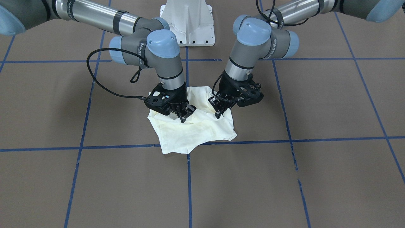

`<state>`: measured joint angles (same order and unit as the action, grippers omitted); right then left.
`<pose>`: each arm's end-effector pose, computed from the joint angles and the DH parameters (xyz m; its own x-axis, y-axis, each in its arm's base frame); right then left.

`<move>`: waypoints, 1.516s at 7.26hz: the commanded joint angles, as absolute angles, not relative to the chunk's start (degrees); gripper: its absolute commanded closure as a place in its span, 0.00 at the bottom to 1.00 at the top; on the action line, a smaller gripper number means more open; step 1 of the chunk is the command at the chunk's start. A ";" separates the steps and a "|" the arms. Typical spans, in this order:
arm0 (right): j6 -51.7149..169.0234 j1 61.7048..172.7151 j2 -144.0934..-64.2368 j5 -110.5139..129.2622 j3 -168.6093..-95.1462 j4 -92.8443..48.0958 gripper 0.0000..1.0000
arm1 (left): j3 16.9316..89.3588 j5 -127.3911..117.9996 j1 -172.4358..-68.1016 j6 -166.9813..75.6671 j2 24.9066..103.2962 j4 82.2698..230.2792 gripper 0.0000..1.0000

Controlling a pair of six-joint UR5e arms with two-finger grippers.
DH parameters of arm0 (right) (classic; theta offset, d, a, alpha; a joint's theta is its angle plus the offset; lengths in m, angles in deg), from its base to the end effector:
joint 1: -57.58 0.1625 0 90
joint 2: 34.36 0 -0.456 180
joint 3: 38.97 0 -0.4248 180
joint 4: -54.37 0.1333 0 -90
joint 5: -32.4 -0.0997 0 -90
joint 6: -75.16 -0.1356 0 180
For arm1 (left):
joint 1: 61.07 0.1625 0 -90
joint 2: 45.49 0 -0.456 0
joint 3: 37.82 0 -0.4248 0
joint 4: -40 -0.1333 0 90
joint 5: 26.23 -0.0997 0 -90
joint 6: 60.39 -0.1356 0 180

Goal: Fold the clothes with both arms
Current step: 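Lay the fold down on the far edge and open both grippers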

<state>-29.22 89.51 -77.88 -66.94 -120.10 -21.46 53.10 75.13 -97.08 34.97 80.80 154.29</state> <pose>-0.6489 -0.5355 0.2217 0.4059 0.5417 0.7361 -0.5311 0.7953 -0.2924 0.5623 -0.5405 0.2490 0.3435 -0.3629 -0.8662 0.4705 0.8647 -0.1757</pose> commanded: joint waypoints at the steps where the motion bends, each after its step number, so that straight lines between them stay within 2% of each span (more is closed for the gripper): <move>1: -28.39 93.33 -77.34 -71.73 -117.64 -21.30 1.00 | 50.86 75.02 -97.64 34.62 81.42 156.01 1.00; 5: -27.85 95.02 -76.99 -73.16 -116.84 -20.43 1.00 | 50.42 75.02 -99.39 31.99 81.42 156.01 1.00; 6: -27.77 95.02 -76.90 -73.16 -115.54 -17.20 0.95 | 50.42 75.02 -99.31 31.99 81.60 156.01 1.00; 7: -27.68 95.02 -76.46 -73.07 -114.04 -16.13 0.45 | 50.33 75.11 -99.31 31.99 81.86 156.01 1.00; 8: -27.59 95.02 -76.37 -72.99 -113.51 -16.12 0.00 | 50.33 75.02 -99.31 32.25 82.03 156.01 1.00; 9: -27.68 95.54 -76.37 -73.07 -113.33 -16.12 0.00 | 49.81 75.02 -99.39 32.16 81.95 156.01 0.27; 10: -27.68 96.77 -76.37 -73.94 -113.33 -16.12 0.00 | 48.50 75.02 -100.44 31.64 82.64 156.01 0.00; 11: -26.11 98.26 -76.37 -76.65 -113.33 -16.12 0.00 | 47.44 75.20 -102.19 29.55 83.00 155.92 0.00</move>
